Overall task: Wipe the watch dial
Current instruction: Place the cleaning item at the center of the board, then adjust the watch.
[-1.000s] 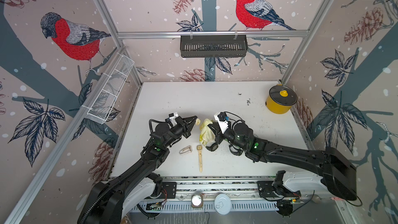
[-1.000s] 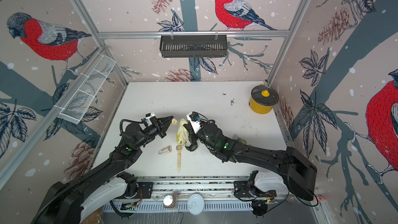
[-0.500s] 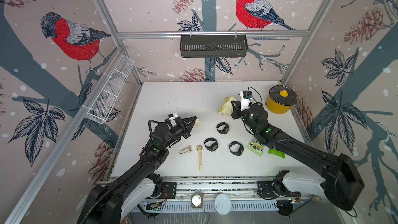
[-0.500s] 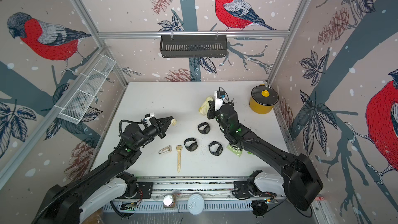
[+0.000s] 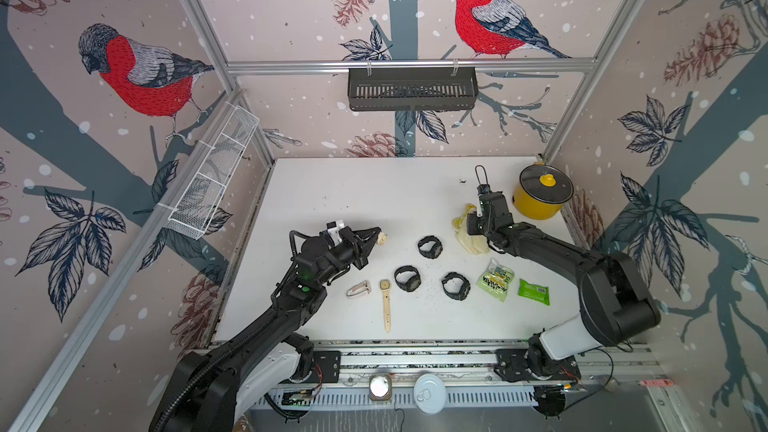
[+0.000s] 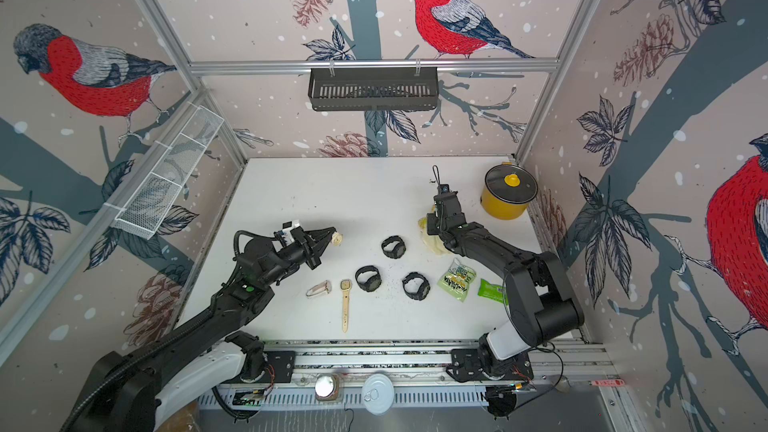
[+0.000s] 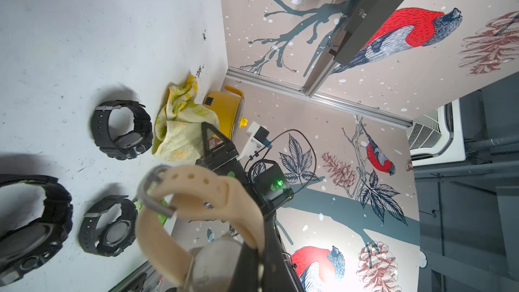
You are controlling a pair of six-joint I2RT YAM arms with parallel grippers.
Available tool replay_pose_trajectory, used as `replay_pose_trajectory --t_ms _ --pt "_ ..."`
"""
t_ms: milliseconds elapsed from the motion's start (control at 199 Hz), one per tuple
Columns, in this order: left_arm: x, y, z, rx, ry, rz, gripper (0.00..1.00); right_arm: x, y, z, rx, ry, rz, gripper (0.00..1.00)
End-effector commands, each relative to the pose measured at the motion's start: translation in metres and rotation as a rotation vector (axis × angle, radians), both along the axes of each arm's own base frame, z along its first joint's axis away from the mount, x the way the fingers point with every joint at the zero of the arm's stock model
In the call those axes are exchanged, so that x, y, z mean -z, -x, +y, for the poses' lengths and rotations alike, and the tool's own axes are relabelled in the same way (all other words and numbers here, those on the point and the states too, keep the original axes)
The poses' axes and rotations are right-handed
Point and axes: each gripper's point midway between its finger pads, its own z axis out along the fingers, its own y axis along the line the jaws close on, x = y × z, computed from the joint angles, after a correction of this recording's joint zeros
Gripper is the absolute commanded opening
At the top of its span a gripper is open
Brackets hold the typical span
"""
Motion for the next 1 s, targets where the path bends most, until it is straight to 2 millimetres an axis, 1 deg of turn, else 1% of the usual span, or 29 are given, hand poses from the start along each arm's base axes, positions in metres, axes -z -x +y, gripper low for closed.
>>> replay_pose_trajectory --t_ms 0,35,60,95,201,241,271,366,376,401,436,466,471,526,572,632,682,702,747,797,842,887,998 --pt "-0.002 0.002 -0.004 0.028 0.011 -0.001 0.00 0.010 -0.002 0.003 -0.034 -0.034 0.037 0.25" --pt "-0.001 0.003 -0.004 0.032 0.010 0.001 0.00 0.008 -0.002 0.004 -0.045 -0.046 0.026 0.33" --pt "0.000 0.003 -0.005 0.034 0.007 0.003 0.00 0.002 -0.004 0.006 -0.060 -0.052 0.006 0.39" --pt "-0.001 0.003 -0.005 0.038 0.007 0.002 0.00 -0.007 -0.004 0.009 -0.079 -0.059 -0.026 0.44" --pt "-0.001 0.004 -0.007 0.052 -0.009 -0.002 0.00 -0.043 -0.005 0.010 -0.102 -0.074 -0.131 0.50" --pt "-0.002 0.005 -0.008 0.059 -0.018 -0.009 0.00 -0.060 -0.003 0.007 -0.101 -0.066 -0.169 0.54" --pt "-0.002 0.005 -0.008 0.065 -0.023 -0.011 0.00 -0.071 -0.002 0.006 -0.104 -0.059 -0.194 0.54" --pt "-0.006 0.008 -0.011 0.091 -0.025 -0.027 0.00 -0.105 0.010 0.004 -0.147 -0.045 -0.314 0.56" --pt "-0.006 0.008 -0.012 0.095 -0.026 -0.029 0.00 -0.105 0.011 0.004 -0.157 -0.042 -0.320 0.56" --pt "-0.008 0.009 -0.013 0.104 -0.029 -0.036 0.00 -0.120 0.018 0.005 -0.187 -0.046 -0.379 0.56" --pt "-0.008 0.011 -0.015 0.121 -0.039 -0.036 0.00 -0.134 0.028 0.010 -0.244 -0.050 -0.450 0.55" --pt "-0.009 0.013 -0.017 0.137 -0.047 -0.033 0.00 -0.141 0.039 0.017 -0.308 -0.057 -0.501 0.55" --pt "-0.009 0.013 -0.017 0.141 -0.048 -0.034 0.00 -0.145 0.041 0.017 -0.315 -0.055 -0.518 0.55" --pt "-0.016 0.016 -0.020 0.169 -0.043 -0.055 0.00 -0.162 0.070 0.038 -0.482 -0.080 -0.643 0.55" --pt "-0.024 0.019 -0.023 0.192 -0.030 -0.077 0.00 -0.176 0.102 0.063 -0.677 -0.103 -0.776 0.57" --pt "-0.035 0.024 -0.027 0.223 -0.025 -0.114 0.00 -0.178 0.149 0.092 -0.920 -0.110 -0.934 0.62" --pt "-0.044 0.027 -0.031 0.251 -0.037 -0.144 0.00 -0.171 0.185 0.111 -1.106 -0.098 -1.030 0.66" --pt "-0.047 0.028 -0.033 0.261 -0.042 -0.158 0.00 -0.170 0.198 0.118 -1.168 -0.095 -1.068 0.67" --pt "-0.055 0.032 -0.038 0.289 -0.047 -0.189 0.00 -0.167 0.217 0.128 -1.252 -0.105 -1.123 0.68" --pt "-0.065 0.038 -0.046 0.325 -0.034 -0.230 0.00 -0.168 0.231 0.137 -1.304 -0.132 -1.174 0.68" --pt "-0.072 0.043 -0.053 0.360 -0.021 -0.255 0.00 -0.170 0.238 0.143 -1.329 -0.140 -1.215 0.68" --pt "-0.076 0.046 -0.059 0.385 -0.014 -0.267 0.00 -0.173 0.238 0.148 -1.314 -0.137 -1.240 0.68" --pt "-0.076 0.049 -0.067 0.411 -0.013 -0.267 0.00 -0.185 0.234 0.152 -1.265 -0.134 -1.307 0.68"
